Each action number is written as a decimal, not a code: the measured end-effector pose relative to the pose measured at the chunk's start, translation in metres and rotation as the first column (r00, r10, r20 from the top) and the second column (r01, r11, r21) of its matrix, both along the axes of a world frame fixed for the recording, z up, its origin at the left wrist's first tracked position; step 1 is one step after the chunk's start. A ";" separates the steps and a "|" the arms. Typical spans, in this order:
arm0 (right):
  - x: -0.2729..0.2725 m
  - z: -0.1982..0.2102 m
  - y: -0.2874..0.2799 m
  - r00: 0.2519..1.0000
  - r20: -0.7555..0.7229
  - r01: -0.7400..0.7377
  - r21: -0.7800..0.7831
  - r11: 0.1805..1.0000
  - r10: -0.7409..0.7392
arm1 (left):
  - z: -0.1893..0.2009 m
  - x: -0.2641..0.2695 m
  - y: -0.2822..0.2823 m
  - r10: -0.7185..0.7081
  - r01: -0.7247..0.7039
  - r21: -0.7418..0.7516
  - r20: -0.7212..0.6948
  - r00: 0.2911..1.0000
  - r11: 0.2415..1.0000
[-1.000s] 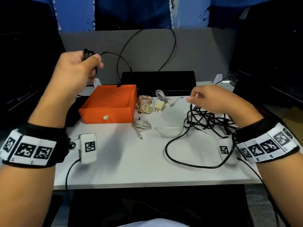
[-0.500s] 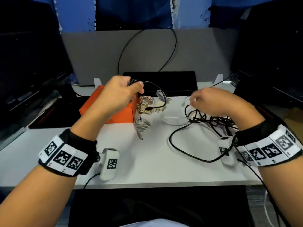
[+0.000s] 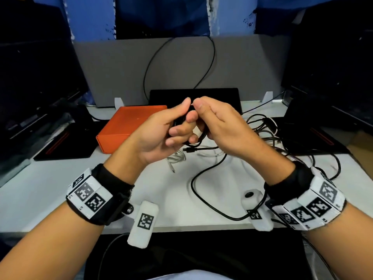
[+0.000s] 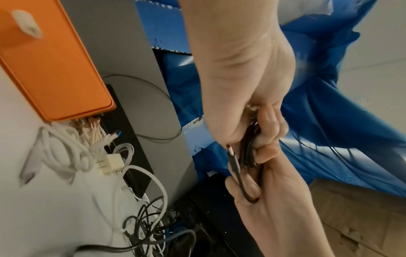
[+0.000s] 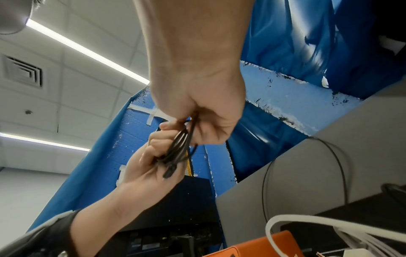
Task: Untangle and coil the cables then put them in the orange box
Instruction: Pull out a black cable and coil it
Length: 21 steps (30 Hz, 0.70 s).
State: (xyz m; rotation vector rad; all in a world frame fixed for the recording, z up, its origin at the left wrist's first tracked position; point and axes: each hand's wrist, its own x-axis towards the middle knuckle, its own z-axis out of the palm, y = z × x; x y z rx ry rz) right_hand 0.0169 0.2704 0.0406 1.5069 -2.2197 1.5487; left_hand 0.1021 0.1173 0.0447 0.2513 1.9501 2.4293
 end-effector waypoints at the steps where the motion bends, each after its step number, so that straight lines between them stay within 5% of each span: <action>1: 0.000 0.001 0.000 0.999 -0.036 0.034 0.010 0.999 -0.034 | 0.001 0.001 0.003 0.023 -0.023 -0.032 -0.008 1.000 0.999; 8: -0.006 0.004 0.008 0.955 -0.226 0.207 0.040 0.978 -0.193 | 0.007 0.001 0.009 0.279 -0.334 -0.367 -0.196 0.940 0.868; 13: -0.008 0.008 0.011 0.945 -0.283 0.216 0.157 0.964 -0.166 | 0.000 0.002 0.000 0.182 -0.265 -0.477 -0.214 0.960 0.838; 17: -0.007 0.010 0.008 0.999 0.044 0.026 -0.062 0.998 -0.023 | -0.005 -0.006 -0.001 0.204 -0.275 -0.284 -0.255 0.945 0.919; 21: -0.013 0.005 0.005 0.905 0.397 -0.108 -0.137 0.985 0.154 | -0.005 -0.010 -0.003 0.246 -0.273 -0.120 -0.200 0.948 0.955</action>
